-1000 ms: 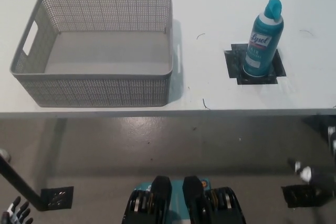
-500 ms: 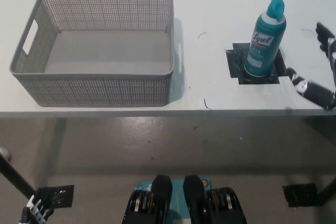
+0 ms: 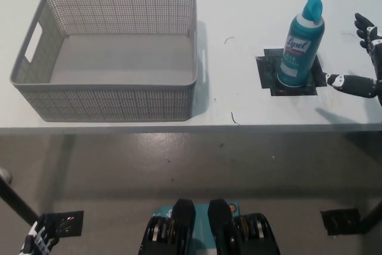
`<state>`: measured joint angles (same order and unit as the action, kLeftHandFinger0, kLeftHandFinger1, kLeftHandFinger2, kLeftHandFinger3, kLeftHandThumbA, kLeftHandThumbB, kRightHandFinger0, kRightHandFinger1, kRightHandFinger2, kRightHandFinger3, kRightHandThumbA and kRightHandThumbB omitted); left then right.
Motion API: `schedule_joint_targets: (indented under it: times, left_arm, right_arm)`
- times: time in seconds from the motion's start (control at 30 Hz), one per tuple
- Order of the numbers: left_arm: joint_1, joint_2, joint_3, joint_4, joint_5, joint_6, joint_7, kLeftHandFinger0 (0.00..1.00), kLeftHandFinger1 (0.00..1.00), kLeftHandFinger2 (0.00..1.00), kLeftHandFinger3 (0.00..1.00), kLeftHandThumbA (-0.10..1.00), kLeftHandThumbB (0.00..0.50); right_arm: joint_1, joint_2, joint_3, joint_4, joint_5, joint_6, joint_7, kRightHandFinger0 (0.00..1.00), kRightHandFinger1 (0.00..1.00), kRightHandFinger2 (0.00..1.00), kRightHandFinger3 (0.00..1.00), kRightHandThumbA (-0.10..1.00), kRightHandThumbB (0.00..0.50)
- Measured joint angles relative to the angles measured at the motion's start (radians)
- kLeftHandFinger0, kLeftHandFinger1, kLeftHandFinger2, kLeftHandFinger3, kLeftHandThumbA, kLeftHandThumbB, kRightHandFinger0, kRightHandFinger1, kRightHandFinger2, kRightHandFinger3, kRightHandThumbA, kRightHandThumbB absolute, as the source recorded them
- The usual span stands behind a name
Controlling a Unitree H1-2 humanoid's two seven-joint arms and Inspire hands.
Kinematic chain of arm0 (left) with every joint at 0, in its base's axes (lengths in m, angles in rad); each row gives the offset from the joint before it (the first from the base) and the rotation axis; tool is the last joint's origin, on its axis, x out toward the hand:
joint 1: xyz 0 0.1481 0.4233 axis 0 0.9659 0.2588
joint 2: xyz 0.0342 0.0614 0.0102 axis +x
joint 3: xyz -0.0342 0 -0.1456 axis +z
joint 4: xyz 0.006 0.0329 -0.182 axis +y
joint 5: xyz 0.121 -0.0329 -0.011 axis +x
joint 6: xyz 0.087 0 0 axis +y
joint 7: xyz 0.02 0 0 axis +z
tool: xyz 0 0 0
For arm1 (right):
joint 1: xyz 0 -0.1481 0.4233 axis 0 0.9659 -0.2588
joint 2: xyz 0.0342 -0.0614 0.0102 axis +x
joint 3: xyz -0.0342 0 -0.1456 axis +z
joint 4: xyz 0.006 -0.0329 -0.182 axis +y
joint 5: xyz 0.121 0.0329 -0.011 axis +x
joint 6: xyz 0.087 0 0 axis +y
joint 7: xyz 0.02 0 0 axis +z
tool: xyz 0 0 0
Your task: Use the right hand to pick up an air purifying spray and put it inside a container
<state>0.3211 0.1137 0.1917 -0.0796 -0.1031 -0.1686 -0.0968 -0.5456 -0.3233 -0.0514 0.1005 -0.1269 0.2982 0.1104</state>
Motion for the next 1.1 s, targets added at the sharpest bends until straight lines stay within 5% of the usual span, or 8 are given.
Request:
schedule_joint_targets:
  times: [0.57, 0.67, 0.83, 1.1]
  left_arm:
    - [0.011, 0.0, 0.019, -0.04, 0.015, 0.009, 0.0, 1.0, 1.0, 1.0, 1.0, 1.0, 0.389]
    - [0.014, 0.001, 0.024, -0.045, 0.015, 0.014, 0.0, 1.0, 1.0, 1.0, 1.0, 1.0, 0.422]
    - [0.026, 0.001, 0.025, -0.062, 0.015, 0.021, -0.001, 1.0, 1.0, 1.0, 1.0, 1.0, 0.343]
    - [0.049, 0.004, 0.021, -0.065, 0.011, 0.033, -0.004, 1.0, 1.0, 1.0, 1.0, 1.0, 0.358]
  right_arm:
    - [-0.199, 0.081, -0.002, 0.465, 0.08, 0.007, 0.044, 1.0, 1.0, 1.0, 1.0, 1.0, 0.5]
    - [-0.218, 0.09, -0.003, 0.504, 0.081, -0.006, 0.036, 1.0, 1.0, 1.0, 1.0, 1.0, 0.5]
    - [-0.265, 0.099, -0.004, 0.612, 0.09, -0.046, 0.031, 1.0, 1.0, 1.0, 1.0, 1.0, 0.5]
    - [-0.36, 0.11, -0.023, 0.828, 0.101, -0.135, 0.006, 1.0, 1.0, 1.0, 1.0, 0.95, 0.5]
